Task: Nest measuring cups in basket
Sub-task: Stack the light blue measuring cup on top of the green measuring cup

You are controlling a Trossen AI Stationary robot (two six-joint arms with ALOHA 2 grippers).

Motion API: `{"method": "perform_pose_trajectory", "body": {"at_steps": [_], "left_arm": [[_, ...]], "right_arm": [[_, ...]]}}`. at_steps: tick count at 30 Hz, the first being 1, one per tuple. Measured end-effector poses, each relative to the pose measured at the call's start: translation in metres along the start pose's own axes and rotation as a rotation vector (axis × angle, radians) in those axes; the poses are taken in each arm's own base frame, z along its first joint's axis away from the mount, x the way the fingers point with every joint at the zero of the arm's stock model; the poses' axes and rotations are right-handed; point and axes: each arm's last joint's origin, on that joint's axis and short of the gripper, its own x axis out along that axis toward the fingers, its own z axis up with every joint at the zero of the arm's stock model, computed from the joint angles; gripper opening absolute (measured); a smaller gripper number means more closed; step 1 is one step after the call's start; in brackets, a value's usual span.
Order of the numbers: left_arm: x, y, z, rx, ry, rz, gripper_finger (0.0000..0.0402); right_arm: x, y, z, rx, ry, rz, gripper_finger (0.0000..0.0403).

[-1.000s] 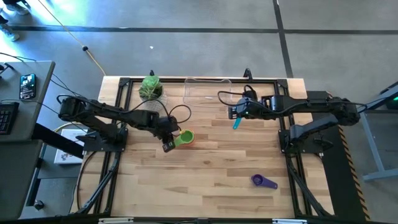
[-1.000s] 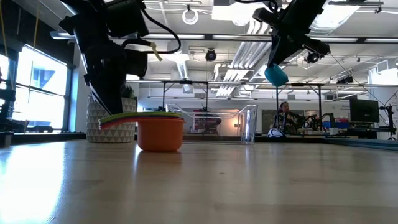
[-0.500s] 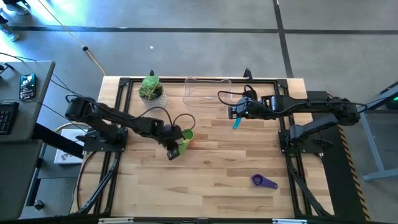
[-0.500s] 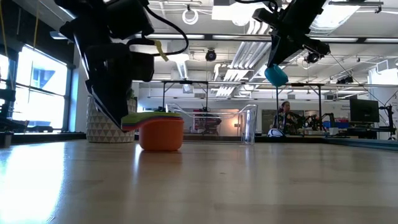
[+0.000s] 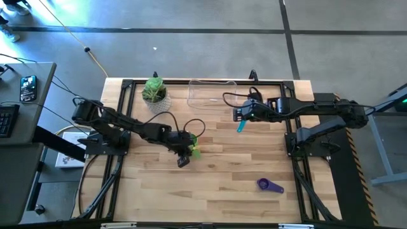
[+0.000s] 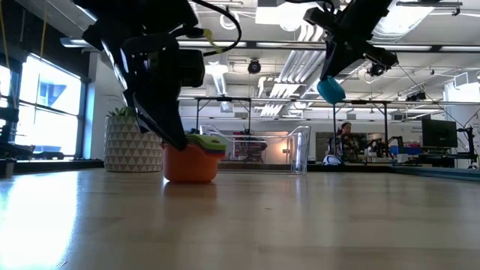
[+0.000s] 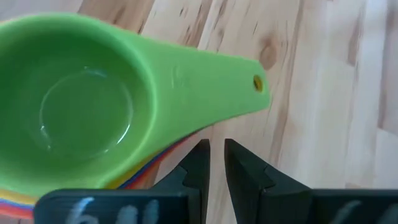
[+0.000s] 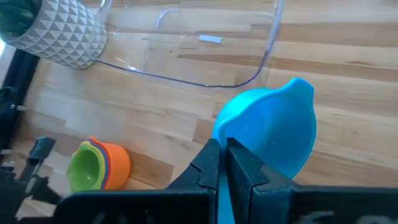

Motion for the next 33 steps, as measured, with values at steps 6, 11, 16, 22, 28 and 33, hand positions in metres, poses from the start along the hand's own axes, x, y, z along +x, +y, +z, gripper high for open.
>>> {"method": "perform_pose_trajectory", "body": {"at_steps": [6, 11, 16, 22, 28, 33], "left_arm": [[-0.004, 0.001, -0.002, 0.005, 0.041, 0.024, 0.0037], [-0.019, 0.001, -0.004, 0.012, 0.063, 0.043, 0.0037], [-0.048, 0.001, -0.004, 0.061, 0.017, 0.088, 0.0037], [-0.089, 0.006, -0.004, 0.020, -0.069, 0.122, 0.0037], [-0.121, 0.014, 0.001, -0.140, -0.206, 0.105, 0.0037], [-0.143, 0.021, 0.003, -0.198, -0.291, 0.095, 0.0037]], "right_arm": [[-0.001, 0.008, -0.001, -0.010, -0.007, 0.075, 0.0000], [0.000, 0.022, -0.005, -0.027, -0.032, 0.169, 0.0000], [0.008, 0.040, -0.012, -0.052, -0.055, 0.268, 0.0000], [0.013, 0.058, -0.020, -0.089, -0.079, 0.374, 0.0000], [0.009, 0.070, -0.014, -0.144, -0.151, 0.497, 0.0000], [0.003, 0.080, -0.004, -0.191, -0.251, 0.614, 0.0000]]}}
